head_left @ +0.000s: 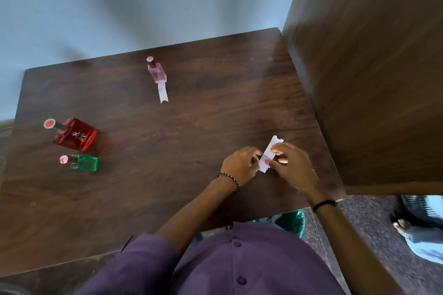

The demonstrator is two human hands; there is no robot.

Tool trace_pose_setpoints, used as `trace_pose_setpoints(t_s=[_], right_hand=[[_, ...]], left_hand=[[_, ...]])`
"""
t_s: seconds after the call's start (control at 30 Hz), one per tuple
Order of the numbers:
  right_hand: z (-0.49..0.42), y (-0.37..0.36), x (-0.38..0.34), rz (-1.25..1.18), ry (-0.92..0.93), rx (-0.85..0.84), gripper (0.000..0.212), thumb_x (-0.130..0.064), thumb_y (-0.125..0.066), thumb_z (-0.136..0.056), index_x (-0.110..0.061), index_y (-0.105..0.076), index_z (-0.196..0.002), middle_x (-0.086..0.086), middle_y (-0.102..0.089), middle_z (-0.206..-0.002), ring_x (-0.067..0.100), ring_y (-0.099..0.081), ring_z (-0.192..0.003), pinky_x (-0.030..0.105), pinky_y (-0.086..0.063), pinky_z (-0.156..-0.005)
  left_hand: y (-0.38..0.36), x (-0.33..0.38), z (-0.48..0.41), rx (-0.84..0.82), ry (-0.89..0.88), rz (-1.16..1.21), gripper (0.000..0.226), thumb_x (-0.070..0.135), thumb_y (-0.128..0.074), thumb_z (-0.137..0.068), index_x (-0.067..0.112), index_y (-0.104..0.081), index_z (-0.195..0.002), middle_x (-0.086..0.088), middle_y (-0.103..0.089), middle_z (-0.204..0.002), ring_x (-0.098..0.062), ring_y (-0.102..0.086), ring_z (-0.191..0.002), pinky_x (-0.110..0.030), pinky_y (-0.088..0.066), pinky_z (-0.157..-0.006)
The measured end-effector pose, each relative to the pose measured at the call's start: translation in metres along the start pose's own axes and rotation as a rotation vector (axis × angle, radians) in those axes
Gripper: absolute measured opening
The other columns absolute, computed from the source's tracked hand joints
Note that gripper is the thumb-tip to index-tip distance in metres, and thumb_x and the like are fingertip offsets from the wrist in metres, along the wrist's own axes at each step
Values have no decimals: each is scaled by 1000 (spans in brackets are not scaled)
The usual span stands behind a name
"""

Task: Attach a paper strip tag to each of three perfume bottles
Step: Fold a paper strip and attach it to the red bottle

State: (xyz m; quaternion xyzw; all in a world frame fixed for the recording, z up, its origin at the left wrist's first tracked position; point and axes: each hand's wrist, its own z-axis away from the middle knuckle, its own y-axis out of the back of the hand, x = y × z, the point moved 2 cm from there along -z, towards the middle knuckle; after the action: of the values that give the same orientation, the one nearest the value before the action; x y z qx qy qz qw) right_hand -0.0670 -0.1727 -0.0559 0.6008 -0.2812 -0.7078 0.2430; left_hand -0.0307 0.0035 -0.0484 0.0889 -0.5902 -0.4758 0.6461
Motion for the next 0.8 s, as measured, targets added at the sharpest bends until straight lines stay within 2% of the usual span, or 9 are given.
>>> trace_pose_setpoints(t_s=[0.1, 0.3, 0.47, 0.57, 0.63, 0.7, 0.8], right_hand=[[0, -2, 1, 8, -5, 11, 36, -16, -86, -77, -5, -70, -108, 6, -69, -112, 14, -66, -90, 16, -53, -74], [-1, -4, 2, 1, -28, 40, 29, -15, -85, -76, -11, -72, -102, 2, -71, -108, 14, -66, -89, 23, -56, -75], [-1, -6, 4, -23, -45, 45, 27, -17, -86, -74, -13, -72, -97, -3, -70, -101, 14, -68, -84, 33, -61, -75], [0, -6, 4, -28, -46, 53, 28, -20, -86, -75, -13, -72, -99, -3, -70, -104, 13, -68, -86, 33, -60, -74], [1, -5, 2, -36, -43, 58, 29, -18, -87, -74, -11, -73, -99, -3, -70, -103, 13, -67, -85, 32, -60, -74], [1, -5, 1, -36, -38, 55, 29, -17, -87, -74, -11, -73, -99, -2, -70, -104, 13, -67, -85, 29, -60, -73], [1, -3, -2, -49, -53, 53, 30, -19, -87, -75, -9, -73, -99, -3, -69, -102, 11, -66, -84, 7, -51, -69]], left_hand=[[-2, 0, 1, 11, -33, -26, 24, 23, -61, -90, 24, -65, -114, 6, -66, -107, -17, -66, -86, -32, -52, -73], [-4, 0, 3, 34, -68, -45, 28, 22, -60, -91, 27, -63, -118, 7, -67, -109, -14, -65, -84, -26, -48, -70], [-8, -4, -4, 78, 140, 211, 21, 32, -58, -96, 22, -73, -105, 4, -71, -102, -13, -62, -86, -29, -49, -75], [-11, -3, -7, 60, 258, 443, 23, 35, -61, -96, 18, -75, -103, 1, -67, -83, -12, -59, -63, -28, -55, -57], [-12, -3, -8, 41, 291, 493, 20, 32, -63, -95, 18, -74, -102, -1, -65, -77, -11, -54, -52, -25, -54, -48], [-11, -3, -10, 34, 284, 503, 18, 28, -64, -95, 15, -74, -102, 0, -65, -73, -10, -54, -48, -24, -53, -47], [-11, -4, -10, 19, 273, 511, 17, 23, -65, -94, 12, -74, -104, 6, -67, -73, -6, -55, -47, -22, -53, -47]])
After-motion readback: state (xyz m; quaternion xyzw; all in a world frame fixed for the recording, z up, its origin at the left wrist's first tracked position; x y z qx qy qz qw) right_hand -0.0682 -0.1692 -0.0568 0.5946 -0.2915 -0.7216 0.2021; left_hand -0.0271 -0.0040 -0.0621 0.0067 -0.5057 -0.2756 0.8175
